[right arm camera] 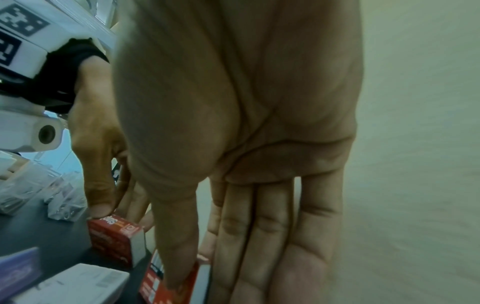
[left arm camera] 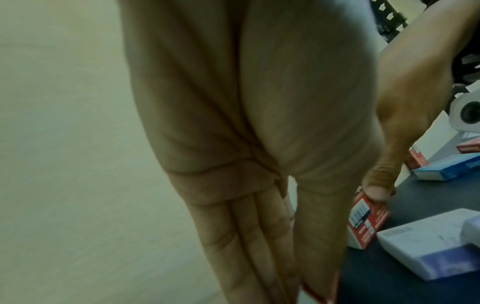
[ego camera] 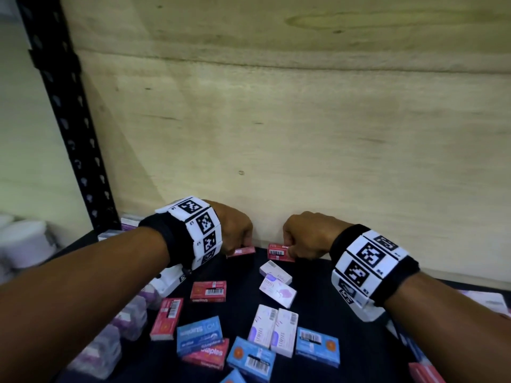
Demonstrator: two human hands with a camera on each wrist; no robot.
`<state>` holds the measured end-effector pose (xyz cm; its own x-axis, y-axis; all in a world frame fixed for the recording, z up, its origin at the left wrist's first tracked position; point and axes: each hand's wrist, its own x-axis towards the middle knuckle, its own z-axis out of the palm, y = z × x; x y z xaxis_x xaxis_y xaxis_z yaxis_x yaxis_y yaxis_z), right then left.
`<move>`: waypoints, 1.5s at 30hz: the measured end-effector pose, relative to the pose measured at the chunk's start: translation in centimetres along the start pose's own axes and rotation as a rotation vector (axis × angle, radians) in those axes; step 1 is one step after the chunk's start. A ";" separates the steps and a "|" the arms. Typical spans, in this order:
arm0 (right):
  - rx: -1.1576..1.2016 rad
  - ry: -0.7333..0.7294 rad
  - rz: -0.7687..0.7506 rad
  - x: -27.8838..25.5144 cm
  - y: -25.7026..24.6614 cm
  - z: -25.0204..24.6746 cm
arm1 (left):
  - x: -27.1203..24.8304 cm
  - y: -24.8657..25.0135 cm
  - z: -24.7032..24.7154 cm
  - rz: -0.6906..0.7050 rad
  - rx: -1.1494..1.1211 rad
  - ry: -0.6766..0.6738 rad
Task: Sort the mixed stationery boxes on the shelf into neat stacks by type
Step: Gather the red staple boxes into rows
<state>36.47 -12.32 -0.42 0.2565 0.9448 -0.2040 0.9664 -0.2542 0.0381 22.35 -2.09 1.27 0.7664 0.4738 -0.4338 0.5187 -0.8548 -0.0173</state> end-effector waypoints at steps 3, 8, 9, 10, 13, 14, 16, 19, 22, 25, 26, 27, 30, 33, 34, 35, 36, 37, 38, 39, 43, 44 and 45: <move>0.001 -0.011 -0.006 0.2 -0.3 0.1 | 0.2 -0.2 -0.1 0.002 0.002 0.000; 0.007 -0.035 -0.005 0.0 -0.2 0.1 | 0.1 -0.3 0.3 -0.057 0.053 0.085; 0.009 -0.035 -0.005 0.0 -0.1 0.1 | 0.1 -0.3 0.3 -0.066 0.047 0.067; 0.010 -0.030 -0.007 -0.2 -0.1 0.0 | 0.2 -0.4 0.3 -0.071 0.046 0.050; 0.005 -0.024 -0.004 -0.7 0.0 -0.1 | 0.4 -0.2 0.0 -0.051 0.043 0.014; 0.002 -0.032 -0.002 -0.9 0.1 -0.1 | 0.3 -0.1 -0.1 -0.044 0.047 0.014; 0.009 -0.058 0.002 -1.4 0.2 0.0 | 0.2 0.2 -0.1 -0.029 0.052 0.030; 0.044 -0.083 -0.014 -1.7 0.3 0.0 | 0.0 0.8 0.0 -0.010 0.044 0.041; 0.083 -0.089 -0.037 -1.8 0.3 -0.1 | -0.2 1.3 0.1 0.008 0.066 0.062; 0.097 -0.079 -0.063 -1.6 0.2 0.0 | -0.4 1.6 0.0 0.056 0.105 0.068; 0.088 -0.082 -0.069 -1.6 0.1 0.0 | -0.5 1.6 -0.1 0.073 0.109 0.061; 0.077 -0.090 -0.068 -1.6 0.0 0.1 | -0.6 1.7 -0.3 0.083 0.106 0.052; 0.035 -0.114 -0.064 -1.8 0.0 0.1 | -1.0 1.8 -0.8 0.100 0.086 0.050; 0.004 -0.101 -0.081 -1.7 0.0 0.2 | -1.0 1.5 -0.7 0.101 0.041 0.115; -0.006 -0.087 -0.079 -1.6 0.0 0.2 | -0.8 1.5 -0.6 0.092 0.021 0.145; -0.016 -0.069 -0.074 -1.6 0.0 0.2 | -0.6 1.4 -0.6 0.080 0.009 0.169; -0.021 -0.053 -0.072 -1.7 0.0 0.1 | -0.4 1.3 -0.4 0.068 0.004 0.186; -0.020 -0.038 -0.071 -1.6 0.0 0.0 | -0.2 1.2 -0.3 0.057 -0.001 0.193; -0.010 -0.023 -0.072 -1.6 0.0 -0.2 | -0.2 1.1 -0.3 0.049 -0.002 0.197; 0.008 -0.009 -0.073 -1.6 0.1 -0.3 | -0.2 1.0 -0.2 0.038 0.002 0.196; 0.063 0.018 -0.097 -1.8 0.0 -0.9 | -0.1 0.6 0.2 -0.011 0.092 0.186; 0.063 0.016 -0.102 -1.8 0.0 -1.0 | 0.0 0.5 0.3 -0.030 0.122 0.175; 0.068 0.015 -0.102 -1.9 0.0 -1.0 | 0.2 0.4 0.3 -0.047 0.146 0.156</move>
<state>36.00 -13.90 0.99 0.1581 0.9692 -0.1886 0.9842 -0.1700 -0.0489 22.58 -2.43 0.87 0.7979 0.5313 -0.2846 0.5038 -0.8471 -0.1690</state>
